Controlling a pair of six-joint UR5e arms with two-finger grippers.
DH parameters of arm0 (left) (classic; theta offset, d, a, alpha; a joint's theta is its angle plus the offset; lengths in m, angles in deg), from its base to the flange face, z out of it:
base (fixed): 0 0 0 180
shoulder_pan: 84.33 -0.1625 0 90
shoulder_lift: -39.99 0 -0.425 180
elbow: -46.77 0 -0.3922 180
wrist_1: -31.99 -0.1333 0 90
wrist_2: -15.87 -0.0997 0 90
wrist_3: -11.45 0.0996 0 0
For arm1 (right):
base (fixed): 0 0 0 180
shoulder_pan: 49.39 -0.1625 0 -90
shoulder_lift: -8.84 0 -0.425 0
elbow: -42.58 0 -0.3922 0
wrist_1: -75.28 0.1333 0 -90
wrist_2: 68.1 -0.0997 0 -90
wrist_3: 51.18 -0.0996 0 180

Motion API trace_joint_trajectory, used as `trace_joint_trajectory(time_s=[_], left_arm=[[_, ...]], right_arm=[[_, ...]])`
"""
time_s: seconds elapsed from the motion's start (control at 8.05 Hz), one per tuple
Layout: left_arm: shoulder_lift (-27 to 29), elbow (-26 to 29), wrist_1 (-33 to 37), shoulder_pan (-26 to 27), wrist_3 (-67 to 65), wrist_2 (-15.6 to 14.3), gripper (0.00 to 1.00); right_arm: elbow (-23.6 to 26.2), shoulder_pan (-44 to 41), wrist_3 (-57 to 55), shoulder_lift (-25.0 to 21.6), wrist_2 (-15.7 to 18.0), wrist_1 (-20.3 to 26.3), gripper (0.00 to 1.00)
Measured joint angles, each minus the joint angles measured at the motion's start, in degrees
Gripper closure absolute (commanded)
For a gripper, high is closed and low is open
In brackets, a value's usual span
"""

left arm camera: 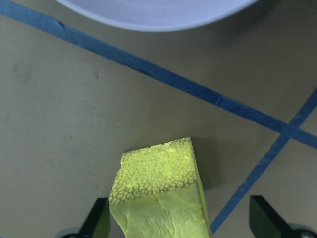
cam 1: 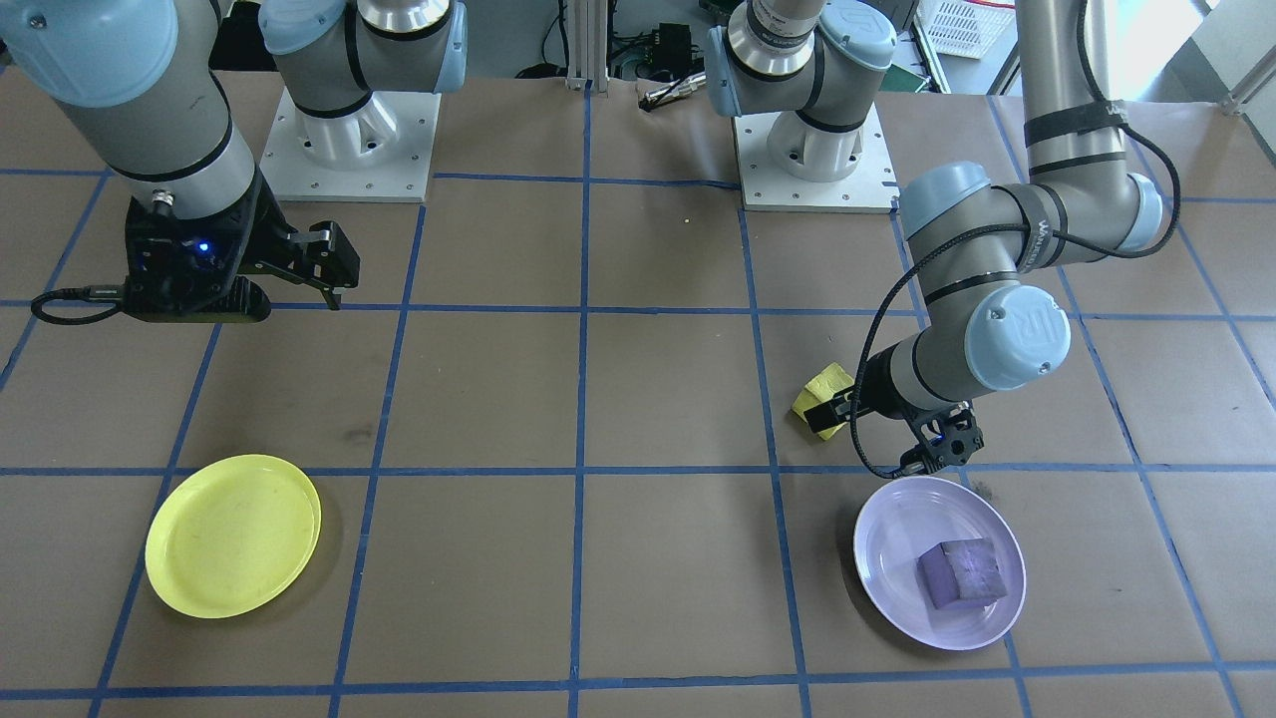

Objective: Sort blocks by color into plates

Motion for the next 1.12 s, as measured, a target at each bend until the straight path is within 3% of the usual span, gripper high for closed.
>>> trace_joint_trajectory(time_s=[0.5, 0.62, 0.75, 0.87, 1.12], left_arm=[[0.7, -2.4, -1.5, -0.3, 3.2, 0.1, 0.0], [0.6, -2.8, -1.6, -0.3, 3.3, 0.0, 0.24], [0.6, -3.1, -1.7, -0.3, 3.4, 0.0, 0.65], [0.6, -3.3, -1.8, -0.3, 3.3, -0.1, 0.82], [0.7, -3.3, -1.8, -0.3, 3.6, -0.4, 0.84]], right_arm=[[0.0, 0.0, -0.1, 0.1, 0.0, 0.0, 0.0], [0.0, 0.0, 0.0, 0.1, 0.0, -0.1, 0.0], [0.0, 0.0, 0.0, 0.1, 0.0, -0.1, 0.0], [0.0, 0.0, 0.0, 0.1, 0.0, -0.1, 0.0], [0.0, 0.0, 0.0, 0.2, 0.0, -0.3, 0.0]])
